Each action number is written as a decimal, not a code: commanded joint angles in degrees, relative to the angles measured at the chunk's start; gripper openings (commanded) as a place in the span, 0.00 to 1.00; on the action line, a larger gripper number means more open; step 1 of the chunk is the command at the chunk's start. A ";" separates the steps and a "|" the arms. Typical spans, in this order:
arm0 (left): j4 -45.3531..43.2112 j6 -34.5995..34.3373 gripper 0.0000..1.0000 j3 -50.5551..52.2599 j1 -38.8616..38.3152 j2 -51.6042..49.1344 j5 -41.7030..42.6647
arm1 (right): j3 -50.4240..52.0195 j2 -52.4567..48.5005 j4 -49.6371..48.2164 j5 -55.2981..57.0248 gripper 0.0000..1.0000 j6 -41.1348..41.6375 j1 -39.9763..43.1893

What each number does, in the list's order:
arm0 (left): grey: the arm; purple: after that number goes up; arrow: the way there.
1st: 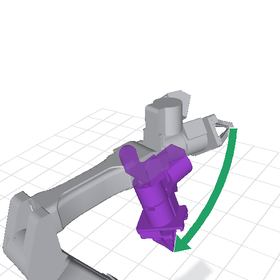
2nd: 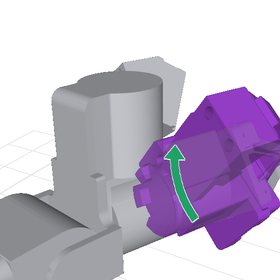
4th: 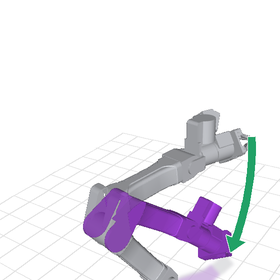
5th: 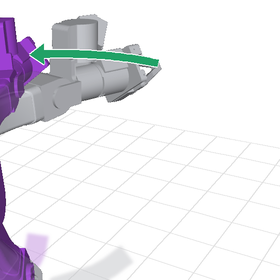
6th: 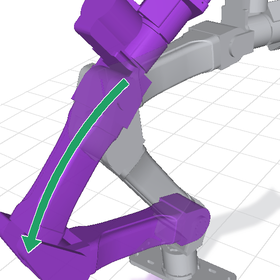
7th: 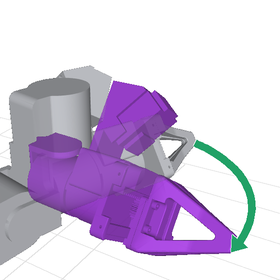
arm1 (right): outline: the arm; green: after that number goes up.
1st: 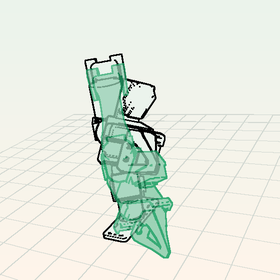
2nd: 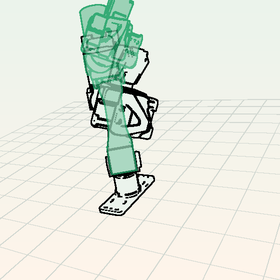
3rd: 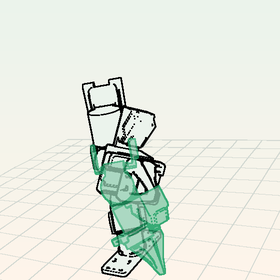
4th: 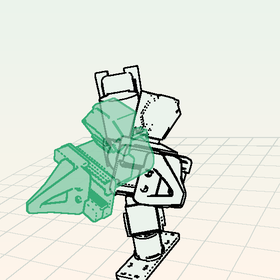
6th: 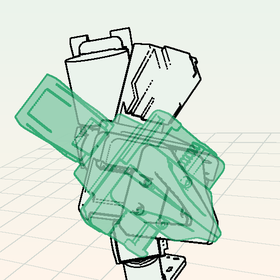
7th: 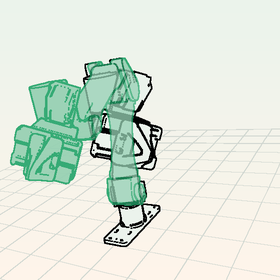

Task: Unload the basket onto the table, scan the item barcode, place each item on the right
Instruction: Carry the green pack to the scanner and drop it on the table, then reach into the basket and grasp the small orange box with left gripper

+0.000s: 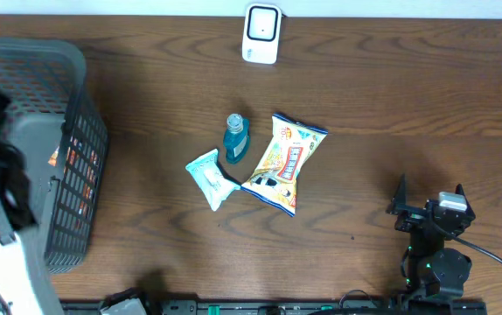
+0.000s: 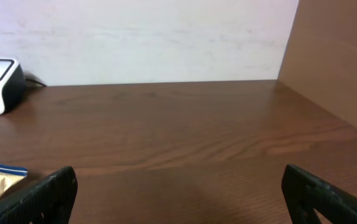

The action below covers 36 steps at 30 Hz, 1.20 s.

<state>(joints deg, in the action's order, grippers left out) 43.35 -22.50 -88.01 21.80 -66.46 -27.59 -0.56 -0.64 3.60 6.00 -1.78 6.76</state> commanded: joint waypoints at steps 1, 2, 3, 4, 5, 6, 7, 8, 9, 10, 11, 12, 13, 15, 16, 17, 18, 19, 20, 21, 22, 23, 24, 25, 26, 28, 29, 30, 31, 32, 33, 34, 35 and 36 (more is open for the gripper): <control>3.13 -0.20 0.98 0.13 9.46 -6.78 4.02 | 0.26 0.26 0.04 0.07 0.99 -0.44 0.33; 4.85 0.00 0.98 0.13 10.91 -8.26 7.10 | 0.26 0.26 0.04 0.04 0.99 -0.44 0.33; 6.82 0.13 0.98 0.15 12.44 -10.10 10.54 | 0.26 0.26 0.04 0.07 0.99 -0.44 0.33; 7.85 1.46 0.98 0.35 13.68 -12.00 13.84 | 0.26 0.26 0.04 0.07 0.99 -0.46 0.33; 7.91 3.67 0.98 0.70 14.53 -13.55 17.09 | 0.26 0.26 0.04 0.04 0.99 -0.46 0.33; 7.48 7.69 0.98 1.09 15.34 -15.50 21.51 | 0.26 0.26 0.04 0.07 0.99 -0.44 0.33; 7.06 12.20 0.98 1.44 15.78 -17.09 25.53 | 0.26 0.26 0.04 0.07 0.99 -0.46 0.33; 6.95 18.23 0.98 1.66 16.04 -18.93 29.94 | 0.26 0.26 0.04 0.07 0.99 -0.46 0.33; 7.26 22.99 0.98 1.73 16.06 -20.44 32.92 | 0.26 0.26 0.04 0.07 0.99 -0.46 0.33; 7.69 27.47 0.98 1.92 16.04 -22.08 35.63 | 0.26 0.26 0.04 0.07 0.99 -0.46 0.33; 7.82 29.73 0.98 2.19 16.04 -23.28 37.05 | 0.26 0.26 0.04 0.07 0.99 -0.44 0.33; 7.76 31.08 0.98 2.60 16.04 -24.57 38.29 | 0.26 0.26 0.04 0.07 0.99 -0.44 0.33; 7.72 32.17 0.98 2.86 16.04 -25.55 39.19 | 0.26 0.26 0.04 0.07 0.99 -0.46 0.33; 7.76 34.84 0.98 3.41 16.04 -27.78 40.44 | 0.26 0.26 0.04 0.07 0.99 -0.44 0.33; 7.78 35.85 0.98 3.63 16.04 -28.59 40.92 | 0.26 0.26 0.04 0.07 0.99 -0.46 0.33; 7.67 36.81 0.98 3.85 16.04 -29.53 41.40 | 0.26 0.26 0.04 0.07 0.99 -0.44 0.33; 7.43 38.42 0.98 4.24 16.04 -30.80 42.27 | 0.26 0.26 0.04 0.07 0.99 -0.46 0.33; 7.34 39.04 0.98 4.44 16.00 -31.52 42.49 | 0.26 0.26 0.04 0.04 0.99 -0.44 0.33; 7.30 39.89 0.98 4.59 15.87 -32.39 42.62 | 0.26 0.26 0.04 0.04 0.99 -0.44 0.33; 7.17 40.61 0.98 4.79 15.78 -33.24 42.64 | 0.26 0.26 0.04 0.07 0.99 -0.44 0.33; 7.02 41.11 0.98 5.01 15.72 -33.88 42.64 | 0.26 0.26 0.04 0.04 0.99 -0.46 0.33; 6.71 41.51 0.98 5.27 15.56 -34.58 42.66 | 0.26 0.26 0.04 0.07 0.99 -0.44 0.33; 6.49 42.12 0.98 5.53 15.39 -35.41 42.82 | 0.26 0.26 0.04 0.04 0.99 -0.44 0.33; 6.27 42.66 0.98 5.68 15.17 -36.13 43.06 | 0.26 0.26 0.04 0.07 0.99 -0.44 0.33; 6.03 43.25 0.98 5.88 14.93 -36.92 43.28 | 0.26 0.26 0.04 0.07 0.99 -0.44 0.33; 5.42 43.30 0.98 6.29 14.43 -38.10 43.28 | 0.26 0.26 0.04 0.07 0.99 -0.44 0.33; 5.20 43.30 0.98 6.38 14.10 -38.88 43.30 | 0.26 0.26 0.04 0.07 0.99 -0.46 0.33; 5.16 43.32 0.98 6.40 13.77 -39.52 43.30 | 0.26 0.26 0.04 0.07 0.99 -0.46 0.33; 4.98 43.30 0.98 6.40 13.07 -40.92 43.28 | 0.26 0.26 0.04 0.07 0.99 -0.46 0.33; 4.96 43.30 0.98 6.43 12.79 -41.53 43.28 | 0.26 0.26 0.04 0.07 0.99 -0.46 0.33; 4.96 43.30 0.98 6.40 12.44 -42.25 43.28 | 0.26 0.26 0.04 0.07 0.99 -0.44 0.33; 4.96 43.30 0.98 6.43 12.20 -42.84 43.25 | 0.26 0.26 0.04 0.04 0.99 -0.44 0.33; 4.96 43.28 0.98 6.43 12.04 -43.41 43.25 | 0.26 0.26 0.04 0.07 0.99 -0.46 0.33; 4.96 43.25 1.00 6.43 11.91 -44.15 43.23 | 0.26 0.26 0.04 0.04 0.99 -0.44 0.33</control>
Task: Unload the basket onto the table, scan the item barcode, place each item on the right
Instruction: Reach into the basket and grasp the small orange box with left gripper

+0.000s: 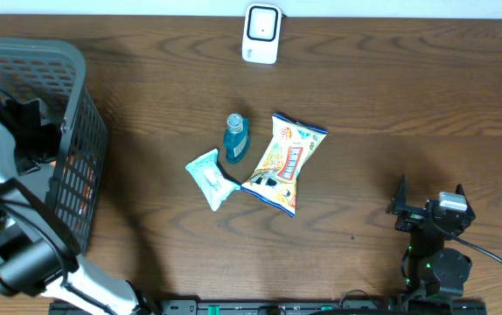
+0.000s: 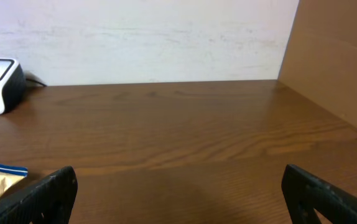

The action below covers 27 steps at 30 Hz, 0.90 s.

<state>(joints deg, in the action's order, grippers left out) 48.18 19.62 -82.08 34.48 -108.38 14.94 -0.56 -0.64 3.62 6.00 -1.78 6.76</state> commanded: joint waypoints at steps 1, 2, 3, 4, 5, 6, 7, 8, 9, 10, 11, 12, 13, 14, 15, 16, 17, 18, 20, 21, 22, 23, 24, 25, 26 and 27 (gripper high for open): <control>0.13 1.14 0.94 0.50 -0.76 -2.84 0.68 | 0.26 0.26 0.02 0.07 0.99 -0.44 0.33; 0.15 1.14 0.92 0.50 -0.76 -3.30 0.70 | 0.26 0.26 0.02 0.07 0.99 -0.46 0.33; 0.17 1.14 0.90 0.50 -0.74 -3.74 0.68 | 0.26 0.26 0.02 0.04 0.99 -0.44 0.33; 0.17 1.16 0.88 0.50 -0.74 -4.11 0.63 | 0.26 0.26 0.02 0.07 0.99 -0.46 0.33; 0.15 1.14 0.85 0.50 -0.74 -4.26 0.59 | 0.26 0.26 0.02 0.04 0.99 -0.44 0.33; 0.15 1.16 0.84 0.50 -0.76 -4.33 0.46 | 0.26 0.26 0.02 0.07 0.99 -0.46 0.33; 0.13 1.16 0.81 0.50 -0.74 -4.33 0.46 | 0.26 0.26 0.02 0.07 0.99 -0.44 0.33; 0.09 1.16 0.74 0.50 -0.74 -4.33 0.48 | 0.26 0.26 0.02 0.07 0.99 -0.46 0.33; 0.02 1.16 0.66 0.50 -0.74 -4.33 0.46 | 0.26 0.26 0.02 0.07 0.99 -0.46 0.33; -0.07 1.16 0.56 0.50 -0.74 -4.33 0.48 | 0.26 0.26 0.02 0.07 0.99 -0.46 0.33; -0.07 1.16 0.45 0.50 -0.74 -4.33 0.48 | 0.26 0.26 0.02 0.07 0.99 -0.44 0.33; -0.07 1.14 0.37 0.48 -0.74 -4.31 0.46 | 0.26 0.26 0.02 0.07 0.99 -0.46 0.33; -0.09 1.14 0.27 0.46 -0.74 -4.22 0.46 | 0.26 0.26 0.02 0.07 0.99 -0.44 0.33; -0.07 1.11 0.20 0.39 -0.70 -4.04 0.44 | 0.26 0.26 0.02 0.07 0.99 -0.46 0.33; -0.04 1.09 0.10 0.22 -0.66 -3.82 0.44 | 0.26 0.26 0.02 0.07 0.99 -0.46 0.33; 0.17 0.59 0.08 -0.13 -0.52 -3.41 0.26 | 0.26 0.26 0.02 0.04 0.99 -0.46 0.33; 0.17 -0.76 0.08 -0.50 -0.48 -2.97 -0.63 | 0.26 0.26 0.02 0.04 0.99 -0.46 0.33; 0.17 -2.67 0.07 -1.03 -0.31 -2.14 -2.16 | 0.26 0.26 0.02 0.04 0.99 -0.46 0.33; 0.15 -5.31 0.07 -1.92 0.00 -0.04 -4.68 | 0.26 0.26 0.02 0.07 0.99 -0.46 0.33; 0.15 -6.23 0.08 -2.32 0.22 1.22 -5.64 | 0.26 0.26 0.02 0.04 0.99 -0.44 0.33; 0.00 -7.39 0.07 -2.73 0.55 3.15 -6.69 | 0.26 0.26 0.02 0.04 0.99 -0.46 0.33; -0.31 -8.41 0.08 -3.04 0.85 4.94 -7.26 | 0.26 0.26 0.02 0.07 0.99 -0.44 0.33; -0.81 -9.97 0.08 -3.34 1.33 7.37 -7.50 | 0.26 0.26 0.02 0.07 0.99 -0.44 0.33; -1.42 -11.76 0.07 -3.52 1.77 9.53 -7.61 | 0.26 0.26 0.02 0.04 0.99 -0.44 0.33; -2.21 -14.40 0.07 -3.69 2.34 12.04 -7.58 | 0.26 0.26 0.02 0.07 0.99 -0.46 0.33; -3.26 -18.80 0.07 -3.87 3.06 15.19 -7.50 | 0.26 0.26 0.02 0.07 0.99 -0.44 0.33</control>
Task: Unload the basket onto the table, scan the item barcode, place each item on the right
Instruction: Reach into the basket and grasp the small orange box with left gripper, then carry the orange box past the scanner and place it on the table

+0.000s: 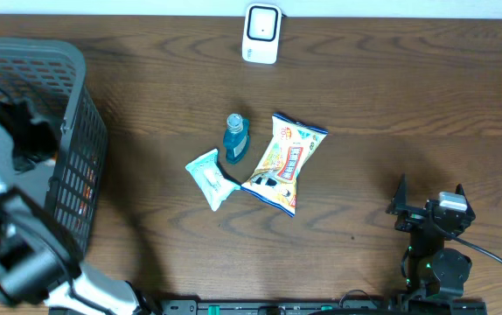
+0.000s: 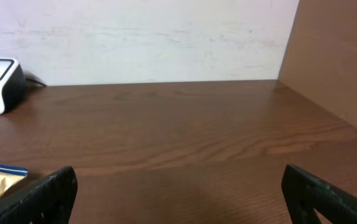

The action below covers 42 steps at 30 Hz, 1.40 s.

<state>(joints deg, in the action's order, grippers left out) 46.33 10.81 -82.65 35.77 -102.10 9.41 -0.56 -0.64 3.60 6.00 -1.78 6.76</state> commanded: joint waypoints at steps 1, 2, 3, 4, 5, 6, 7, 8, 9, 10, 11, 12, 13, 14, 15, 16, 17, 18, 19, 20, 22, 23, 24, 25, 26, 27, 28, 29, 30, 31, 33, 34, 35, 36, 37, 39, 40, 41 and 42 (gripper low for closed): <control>-2.19 -14.34 0.08 -3.30 2.36 11.47 -1.95 | 0.26 0.26 0.04 0.07 0.99 -0.44 0.33; -2.82 -20.59 0.08 -3.30 2.95 14.67 -1.86 | 0.26 0.26 0.04 0.07 0.99 -0.46 0.33; -3.06 -27.39 0.08 -3.30 3.48 18.12 -0.79 | 0.26 0.26 0.04 0.07 0.99 -0.44 0.33; -3.13 -31.36 0.08 -3.30 3.61 20.20 0.55 | 0.26 0.26 0.04 0.07 0.99 -0.44 0.33; -3.26 -36.65 0.07 -3.30 3.65 23.26 3.54 | 0.26 0.26 0.04 0.07 0.99 -0.46 0.33; -3.69 -40.46 0.07 -3.30 3.61 25.86 7.26 | 0.26 0.26 0.04 0.07 0.99 -0.46 0.33; -4.46 -43.15 0.07 -3.30 3.17 28.17 11.69 | 0.26 0.26 0.04 0.07 0.99 -0.46 0.33; -5.73 -45.18 0.07 -3.30 2.36 30.34 16.79 | 0.26 0.26 0.04 0.04 0.99 -0.44 0.33; -7.56 -46.82 0.07 -3.30 0.87 32.37 22.36 | 0.26 0.26 0.04 0.07 0.99 -0.44 0.33; -9.20 -47.63 0.08 -3.30 -0.96 33.86 26.03 | 0.26 0.26 0.04 0.07 0.99 -0.46 0.33; -10.86 -48.39 0.07 -3.30 -3.87 35.34 29.07 | 0.26 0.26 0.04 0.07 0.99 -0.44 0.33; -12.11 -48.63 0.07 -3.30 -7.69 36.48 30.47 | 0.26 0.26 0.04 0.07 0.99 -0.46 0.33; -12.66 -48.54 0.08 -3.30 -12.33 37.33 30.40 | 0.26 0.26 0.04 0.07 0.99 -0.44 0.33; -12.70 -48.35 0.07 -3.30 -15.67 37.68 30.16 | 0.26 0.26 0.04 0.04 0.99 -0.46 0.33; -12.70 -47.52 0.07 -3.30 -20.81 37.88 29.90 | 0.26 0.26 0.04 0.07 0.99 -0.44 0.33; -12.81 -46.53 0.07 -3.28 -25.38 37.77 29.53 | 0.26 0.26 0.04 0.07 0.99 -0.44 0.33; -12.79 -44.94 0.08 -3.15 -33.42 37.09 27.06 | 0.26 0.26 0.04 0.07 0.99 -0.46 0.33; -12.79 -43.89 0.07 -2.99 -38.71 36.30 24.37 | 0.26 0.26 0.04 0.07 0.99 -0.44 0.33; -12.76 -43.15 0.08 -2.95 -43.01 35.45 21.79 | 0.26 0.26 0.04 0.07 0.99 -0.44 0.33; -12.79 -41.92 0.08 -2.91 -48.35 33.94 18.40 | 0.26 0.26 0.04 0.04 0.99 -0.44 0.33; -12.81 -40.22 0.07 -2.93 -56.59 30.69 12.92 | 0.26 0.26 0.04 0.07 0.99 -0.46 0.33; -12.81 -39.43 0.08 -2.93 -60.11 28.83 10.67 | 0.26 0.26 0.04 0.04 0.99 -0.46 0.33; -12.85 -38.66 0.07 -2.93 -63.65 26.56 8.48 | 0.26 0.26 0.04 0.04 0.99 -0.46 0.33; -12.85 -38.21 0.07 -2.93 -66.31 24.48 6.80 | 0.26 0.26 0.04 0.07 0.99 -0.44 0.33; -12.85 -37.88 0.07 -2.93 -68.54 22.45 5.27 | 0.26 0.26 0.04 0.07 0.99 -0.44 0.33; -12.85 -37.33 0.07 -2.93 -70.95 19.80 3.48 | 0.26 0.26 0.04 0.07 0.99 -0.44 0.33; -12.85 -37.29 0.08 -2.93 -72.83 17.35 2.21 | 0.26 0.26 0.04 0.07 0.99 -0.44 0.33; -12.87 -37.16 0.07 -2.93 -74.64 14.49 1.16 | 0.26 0.26 0.04 0.07 0.99 -0.46 0.33; -13.07 -37.16 0.07 -2.93 -75.89 12.07 0.96 | 0.26 0.26 0.04 0.07 0.99 -0.44 0.33; -13.51 -37.18 0.08 -2.93 -77.61 8.11 1.03 | 0.26 0.26 0.04 0.07 0.99 -0.46 0.33; -14.32 -37.18 0.07 -2.93 -79.58 2.84 1.03 | 0.26 0.26 0.04 0.07 0.99 -0.44 0.33; -14.64 -37.20 0.07 -2.93 -80.17 0.92 1.01 | 0.26 0.26 0.04 0.07 0.99 -0.46 0.33; -15.13 -37.20 0.08 -2.93 -80.83 -1.25 1.03 | 0.26 0.26 0.04 0.04 0.99 -0.44 0.33; -15.50 -37.20 0.08 -2.93 -81.31 -3.10 1.01 | 0.26 0.26 0.04 0.07 0.99 -0.44 0.33; -15.78 -37.20 0.07 -2.93 -81.70 -4.57 1.03 | 0.26 0.26 0.04 0.07 0.99 -0.44 0.33; -15.89 -37.46 0.08 -2.93 -82.34 -7.19 1.01 | 0.26 0.26 0.04 0.04 0.99 -0.46 0.33; -15.85 -37.46 0.08 -2.93 -82.64 -8.28 1.01 | 0.26 0.26 0.04 0.07 0.99 -0.46 0.33; -15.80 -37.48 0.08 -2.93 -82.97 -9.29 1.03 | 0.26 0.26 0.04 0.04 0.99 -0.44 0.33; -15.69 -37.66 0.08 -2.93 -83.21 -9.99 1.03 | 0.26 0.26 0.04 0.07 0.99 -0.44 0.33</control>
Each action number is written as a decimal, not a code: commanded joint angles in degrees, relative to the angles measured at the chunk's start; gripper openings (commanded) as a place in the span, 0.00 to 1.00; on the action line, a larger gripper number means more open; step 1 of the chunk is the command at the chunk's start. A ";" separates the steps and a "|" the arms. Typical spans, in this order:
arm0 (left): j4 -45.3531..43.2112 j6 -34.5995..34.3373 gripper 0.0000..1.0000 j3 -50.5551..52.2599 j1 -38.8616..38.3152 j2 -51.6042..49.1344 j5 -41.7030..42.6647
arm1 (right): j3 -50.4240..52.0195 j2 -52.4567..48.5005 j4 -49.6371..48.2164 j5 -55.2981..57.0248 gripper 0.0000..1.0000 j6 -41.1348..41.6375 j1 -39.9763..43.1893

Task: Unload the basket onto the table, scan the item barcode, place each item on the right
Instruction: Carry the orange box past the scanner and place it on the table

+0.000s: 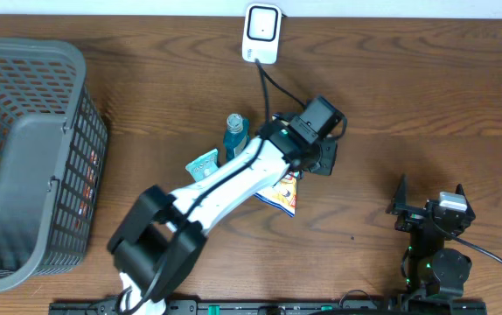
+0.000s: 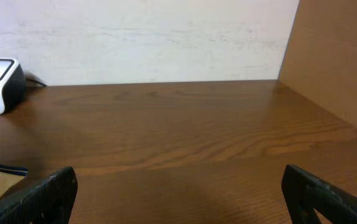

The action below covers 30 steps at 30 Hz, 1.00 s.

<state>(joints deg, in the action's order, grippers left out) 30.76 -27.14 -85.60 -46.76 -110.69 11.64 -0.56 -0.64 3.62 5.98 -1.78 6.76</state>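
Observation:
The snack bag [image 1: 282, 194] lies mid-table, mostly covered by my left arm; its corner shows in shadow in the right wrist view. My left gripper [image 1: 324, 156] hangs over the bag's upper right end, and its jaws are hard to make out from above. The white barcode scanner [image 1: 261, 32] stands at the far edge, also visible as scanner. My right gripper [image 1: 428, 194] rests at the near right, open, with only bare table between its fingertips [image 2: 51, 193].
A blue bottle [image 1: 235, 133] and a pale wipes packet [image 1: 204, 164] lie just left of the bag, beside my left arm. A grey mesh basket [image 1: 59, 131] fills the left side. A cardboard wall [image 2: 337, 56] stands on the right.
My left arm was at the basket on the far left; now it stretches across the middle with its gripper over the snack bag. The right arm has not moved.
At all three earlier moments my left arm was at the basket on the far left, shifting slightly there, while the bag, bottle and packet lay untouched. Now the arm reaches over the bag. The right gripper stayed open and still throughout.

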 commanded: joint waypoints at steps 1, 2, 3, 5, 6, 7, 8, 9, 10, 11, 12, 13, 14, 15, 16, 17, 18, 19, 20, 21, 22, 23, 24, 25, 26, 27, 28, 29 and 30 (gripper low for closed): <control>-0.04 0.28 0.08 0.02 -1.09 -2.27 -1.20 | 0.26 0.26 0.02 0.09 0.99 -0.44 0.33; -0.04 0.31 0.09 0.02 -1.33 -2.75 -1.22 | 0.26 0.26 0.02 0.09 0.99 -0.46 0.33; -0.04 0.31 0.25 0.02 -1.62 -3.30 -1.22 | 0.26 0.26 0.02 0.09 0.99 -0.44 0.33; -0.07 0.31 0.49 -0.02 -1.70 -3.21 -1.22 | 0.26 0.26 0.02 0.09 0.99 -0.44 0.33; -0.04 0.31 0.65 -0.15 -1.68 -2.69 -1.22 | 0.26 0.26 0.02 0.07 0.99 -0.44 0.33; 0.00 0.35 0.73 -0.37 -1.57 -2.03 -1.22 | 0.26 0.26 0.02 0.09 0.99 -0.44 0.33; 0.24 0.35 0.80 -0.74 -1.53 -1.14 -1.22 | 0.26 0.26 0.02 0.09 0.99 -0.44 0.33; 0.57 0.66 0.86 -1.25 -1.53 -0.17 -1.22 | 0.26 0.26 0.02 0.09 0.99 -0.44 0.33; 1.81 1.88 0.92 -2.54 -1.42 2.34 -1.22 | 0.26 0.26 0.02 0.09 0.99 -0.46 0.33; 2.71 2.82 0.95 -3.43 -1.42 4.13 -1.25 | 0.26 0.26 0.02 0.09 0.99 -0.46 0.33; 3.65 4.44 0.97 -4.33 -1.40 6.14 -1.27 | 0.26 0.26 0.02 0.09 0.99 -0.46 0.33; 4.57 5.90 0.99 -5.09 -1.29 8.02 -1.68 | 0.26 0.26 0.02 0.07 0.99 -0.44 0.33; 5.73 7.13 1.00 -5.90 -1.14 9.92 -2.71 | 0.26 0.26 0.02 0.07 0.99 -0.46 0.33; 7.32 8.35 1.00 -6.88 -0.94 12.39 -5.05 | 0.26 0.26 0.02 0.07 0.99 -0.44 0.33; 8.94 9.05 1.00 -7.67 -0.57 14.97 -8.17 | 0.26 0.26 0.02 0.09 0.99 -0.46 0.33; 10.23 9.57 1.00 -8.15 -0.13 17.25 -11.19 | 0.26 0.26 0.02 0.09 0.99 -0.46 0.33; 11.28 9.57 0.98 -8.37 0.35 19.50 -14.36 | 0.26 0.26 0.02 0.07 0.99 -0.44 0.33; 12.39 9.57 0.98 -8.48 1.16 22.18 -17.84 | 0.26 0.26 0.02 0.09 0.99 -0.46 0.33; 13.35 9.57 0.98 -8.48 2.08 24.50 -20.52 | 0.26 0.26 0.02 0.09 0.99 -0.44 0.33; 14.53 9.57 0.98 -8.50 3.56 27.43 -23.65 | 0.26 0.26 0.02 0.09 0.99 -0.44 0.33; 15.45 9.57 0.98 -8.50 4.94 29.62 -25.97 | 0.26 0.26 0.02 0.09 0.99 -0.46 0.33; 16.41 9.55 0.98 -8.50 6.69 31.93 -28.17 | 0.26 0.26 0.02 0.07 0.99 -0.46 0.33; 17.51 9.53 0.98 -8.50 9.16 34.58 -30.56 | 0.26 0.26 0.02 0.07 0.99 -0.46 0.33; 18.34 9.53 0.98 -8.50 11.61 36.63 -31.98 | 0.26 0.26 0.02 0.09 0.99 -0.44 0.33; 19.26 9.51 0.98 -8.50 14.95 38.97 -32.96 | 0.26 0.26 0.02 0.09 0.99 -0.46 0.33; 19.96 9.46 0.98 -8.50 18.16 40.79 -33.22 | 0.26 0.26 0.02 0.09 0.99 -0.46 0.33; 20.70 9.18 0.98 -8.50 22.18 42.66 -33.18 | 0.26 0.26 0.02 0.09 0.99 -0.46 0.33; 21.40 8.72 0.98 -8.50 25.90 44.09 -33.18 | 0.26 0.26 0.02 0.09 0.99 -0.44 0.33; 22.23 8.09 0.98 -8.50 30.12 45.40 -33.18 | 0.26 0.26 0.02 0.09 0.99 -0.46 0.33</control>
<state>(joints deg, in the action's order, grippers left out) 51.42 -18.83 -94.15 -25.43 -68.49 -16.49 -0.56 -0.64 3.62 6.00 -1.78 6.76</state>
